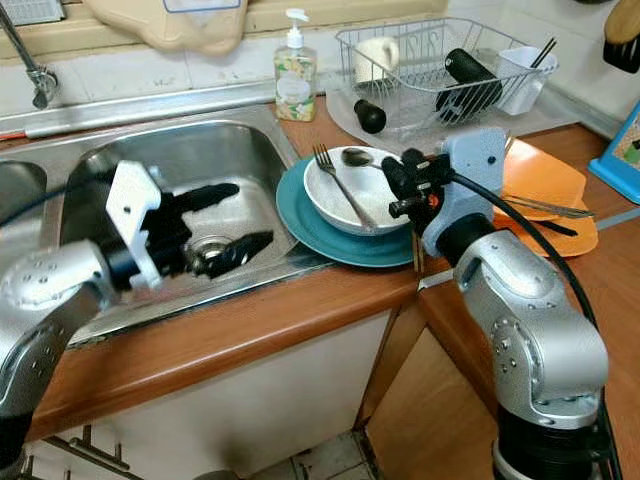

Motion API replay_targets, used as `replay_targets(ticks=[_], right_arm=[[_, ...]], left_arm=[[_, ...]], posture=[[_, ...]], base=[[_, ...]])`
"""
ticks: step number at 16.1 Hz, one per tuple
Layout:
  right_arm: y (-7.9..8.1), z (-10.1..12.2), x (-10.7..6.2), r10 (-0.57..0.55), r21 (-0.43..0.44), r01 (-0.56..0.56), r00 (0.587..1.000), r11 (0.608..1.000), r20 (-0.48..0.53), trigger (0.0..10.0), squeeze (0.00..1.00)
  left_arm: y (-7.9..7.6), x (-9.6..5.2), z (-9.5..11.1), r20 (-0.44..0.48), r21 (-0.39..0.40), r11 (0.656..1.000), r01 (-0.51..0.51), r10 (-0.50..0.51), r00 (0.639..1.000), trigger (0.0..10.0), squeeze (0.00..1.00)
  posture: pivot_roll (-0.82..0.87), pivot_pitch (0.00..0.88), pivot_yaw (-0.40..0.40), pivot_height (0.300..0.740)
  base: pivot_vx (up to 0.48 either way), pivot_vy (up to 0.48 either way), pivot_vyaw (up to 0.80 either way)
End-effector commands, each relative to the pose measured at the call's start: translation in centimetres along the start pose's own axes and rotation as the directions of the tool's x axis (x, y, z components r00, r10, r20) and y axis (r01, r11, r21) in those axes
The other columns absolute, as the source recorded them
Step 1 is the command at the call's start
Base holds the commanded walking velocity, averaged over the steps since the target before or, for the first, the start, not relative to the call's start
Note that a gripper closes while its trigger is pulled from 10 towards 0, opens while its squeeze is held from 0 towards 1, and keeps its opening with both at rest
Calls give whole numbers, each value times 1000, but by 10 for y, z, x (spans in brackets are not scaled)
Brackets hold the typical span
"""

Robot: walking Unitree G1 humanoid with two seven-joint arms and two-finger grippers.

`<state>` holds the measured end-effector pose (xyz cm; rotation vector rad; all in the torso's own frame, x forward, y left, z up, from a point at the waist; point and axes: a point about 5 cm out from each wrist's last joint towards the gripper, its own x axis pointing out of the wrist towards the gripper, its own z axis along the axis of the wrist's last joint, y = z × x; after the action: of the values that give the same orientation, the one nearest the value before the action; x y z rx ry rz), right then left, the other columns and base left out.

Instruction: Kitchen organization

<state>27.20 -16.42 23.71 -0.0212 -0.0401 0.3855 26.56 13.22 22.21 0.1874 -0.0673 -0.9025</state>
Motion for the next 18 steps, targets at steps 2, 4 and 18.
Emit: replay_targets(ticks=[2, 4, 18], right_arm=[[6, 15, 2, 57, -24, -56, 998, 998, 40, 0, 0], [7, 13, 2, 67, -31, -67, 998, 997, 22, 0, 0], [50, 26, 15, 324, -12, -324, 945, 946, 48, 0, 0]], left_arm=[[-1, 8, 13, 31, 82, 997, 17, -19, 999, 10000, 0], [-4, 13, 13, 21, 97, 994, 44, -46, 999, 10000, 0], [9, 49, 15, -25, 541, 841, -14, 32, 999, 0, 0]], posture=[[-27, 0, 25, 740], [-26, 0, 25, 740], [-24, 0, 25, 740]], base=[[0, 0, 0], [0, 0, 0], [0, 0, 0]])
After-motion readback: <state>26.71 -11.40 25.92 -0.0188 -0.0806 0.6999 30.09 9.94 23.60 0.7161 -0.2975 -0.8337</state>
